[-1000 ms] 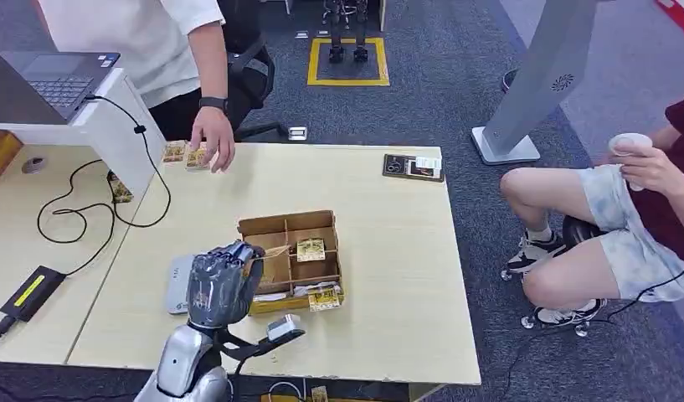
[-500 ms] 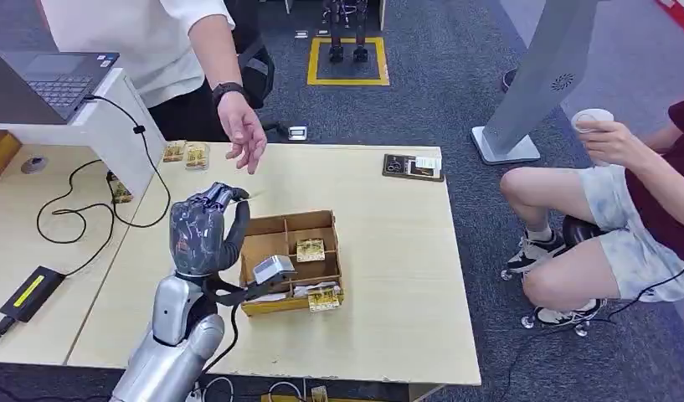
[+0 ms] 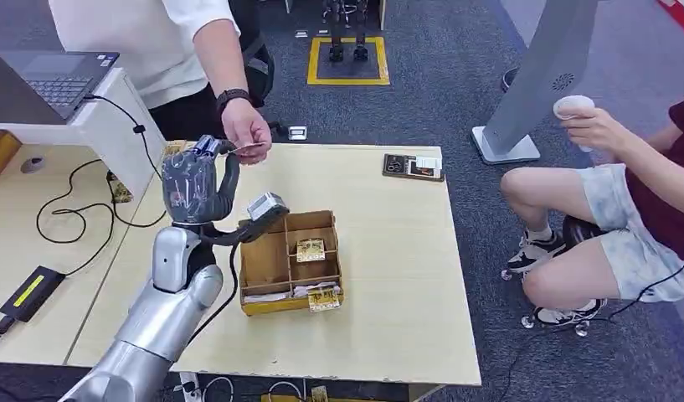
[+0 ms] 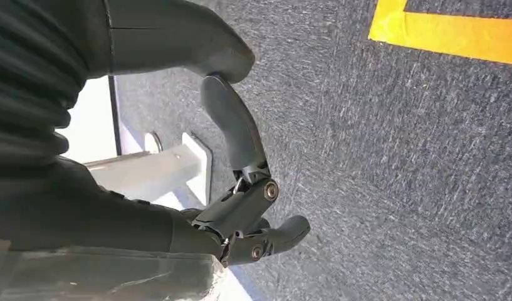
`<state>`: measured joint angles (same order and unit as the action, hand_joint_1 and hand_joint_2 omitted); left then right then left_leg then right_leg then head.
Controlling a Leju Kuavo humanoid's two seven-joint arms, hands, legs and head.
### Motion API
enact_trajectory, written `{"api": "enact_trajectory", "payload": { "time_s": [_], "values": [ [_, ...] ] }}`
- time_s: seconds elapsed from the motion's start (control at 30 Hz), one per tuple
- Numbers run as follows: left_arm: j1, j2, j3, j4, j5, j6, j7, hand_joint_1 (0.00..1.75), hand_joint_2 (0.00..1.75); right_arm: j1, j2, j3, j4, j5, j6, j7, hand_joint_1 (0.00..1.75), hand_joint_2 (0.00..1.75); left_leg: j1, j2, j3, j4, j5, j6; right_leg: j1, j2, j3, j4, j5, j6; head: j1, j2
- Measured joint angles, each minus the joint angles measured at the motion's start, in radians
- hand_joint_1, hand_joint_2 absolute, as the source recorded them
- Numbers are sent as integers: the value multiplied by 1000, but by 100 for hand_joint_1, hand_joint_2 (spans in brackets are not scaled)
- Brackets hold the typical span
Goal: Pass the card to the sensor for recognition and then transmit it.
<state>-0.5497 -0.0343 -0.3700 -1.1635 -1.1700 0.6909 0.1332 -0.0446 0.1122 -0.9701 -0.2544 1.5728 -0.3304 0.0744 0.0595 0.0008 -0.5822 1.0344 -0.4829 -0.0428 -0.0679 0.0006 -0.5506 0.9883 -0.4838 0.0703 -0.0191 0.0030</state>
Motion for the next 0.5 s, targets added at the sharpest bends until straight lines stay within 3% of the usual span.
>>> {"api": "enact_trajectory", "payload": {
  "time_s": [0.3,0.33,0.37,0.4,0.5],
  "values": [
    [-41,-9,3,63,0,0,9,175,175,-6,0,11,9,0,1,6,0,175,0,0,0,0,0,0,0,0,0,0,0,0,0,0],
    [-43,-10,4,66,-2,0,9,155,175,-6,0,12,10,0,1,6,0,175,0,0,0,0,0,0,0,0,0,0,0,0,0,0],
    [-45,-10,4,68,-2,0,8,19,175,-6,0,13,10,0,1,6,0,175,0,0,0,0,0,0,0,0,0,0,0,0,0,0],
    [-47,-10,4,70,-3,0,7,0,175,-7,0,13,11,0,2,6,0,175,0,0,0,0,0,0,0,0,0,0,0,0,0,0],
    [-57,-22,4,87,-6,0,-2,0,175,-9,0,15,14,0,3,6,0,175,0,0,-1,0,0,0,0,0,-1,0,0,0,0,0]
  ]
}}
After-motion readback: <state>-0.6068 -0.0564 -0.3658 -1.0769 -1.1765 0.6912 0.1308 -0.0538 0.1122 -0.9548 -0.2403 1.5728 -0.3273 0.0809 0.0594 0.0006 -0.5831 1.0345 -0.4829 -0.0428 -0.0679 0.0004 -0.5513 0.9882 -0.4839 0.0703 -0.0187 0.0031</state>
